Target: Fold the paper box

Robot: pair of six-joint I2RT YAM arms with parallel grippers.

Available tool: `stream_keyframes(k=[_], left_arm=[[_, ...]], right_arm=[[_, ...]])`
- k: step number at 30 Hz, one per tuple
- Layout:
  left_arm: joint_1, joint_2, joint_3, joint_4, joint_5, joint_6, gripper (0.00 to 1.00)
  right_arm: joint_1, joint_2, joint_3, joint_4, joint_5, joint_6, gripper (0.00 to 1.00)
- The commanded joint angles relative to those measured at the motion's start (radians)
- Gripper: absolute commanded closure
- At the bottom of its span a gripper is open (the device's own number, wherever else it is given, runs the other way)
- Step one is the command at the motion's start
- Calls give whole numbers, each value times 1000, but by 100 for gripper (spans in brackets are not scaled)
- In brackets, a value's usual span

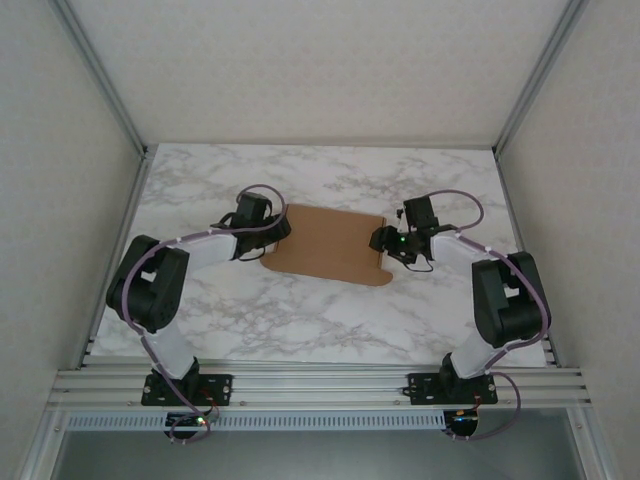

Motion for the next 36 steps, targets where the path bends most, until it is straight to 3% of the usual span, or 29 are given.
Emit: stream_keyframes(k=[1, 6, 13, 21, 25, 36], left_arm=[[28, -9, 25, -58, 24, 38, 43], [28, 100, 85, -56, 207, 80, 45], [49, 149, 76, -22, 269, 60, 56], [114, 181, 3, 47, 362, -14, 64], [123, 203, -15, 57, 384, -22, 67], [173, 211, -53, 57, 403, -31, 71]], right_arm=[[-7, -19, -10, -18, 31, 6, 33], [-43, 19, -31, 46, -53, 47, 17], [-77, 89, -81, 239, -295, 112, 15], [-83, 86, -120, 320, -356, 147, 13], [-94, 93, -139, 368, -395, 179, 1], [-136, 95, -158, 378, -412, 207, 3]])
